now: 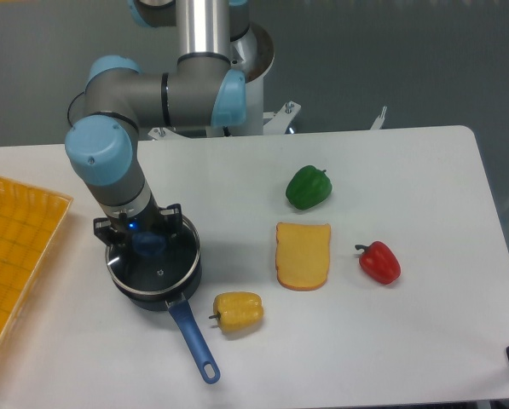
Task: Open the lid
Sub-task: 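Lift the glass lid up off the saucepan by its knob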
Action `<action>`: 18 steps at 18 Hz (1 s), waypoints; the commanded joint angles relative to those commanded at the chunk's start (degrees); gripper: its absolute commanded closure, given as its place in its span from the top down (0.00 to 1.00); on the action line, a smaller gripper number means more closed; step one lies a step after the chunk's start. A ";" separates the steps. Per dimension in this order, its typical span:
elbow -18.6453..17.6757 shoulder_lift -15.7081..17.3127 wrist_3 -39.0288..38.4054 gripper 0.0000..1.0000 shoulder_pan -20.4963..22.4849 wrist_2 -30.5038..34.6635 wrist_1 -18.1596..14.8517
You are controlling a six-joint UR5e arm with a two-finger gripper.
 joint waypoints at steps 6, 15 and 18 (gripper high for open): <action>0.35 1.32 15.55 0.56 1.05 0.53 0.00; 0.35 1.41 33.31 0.55 4.48 0.35 0.09; 0.61 2.11 39.73 0.55 6.94 0.27 0.00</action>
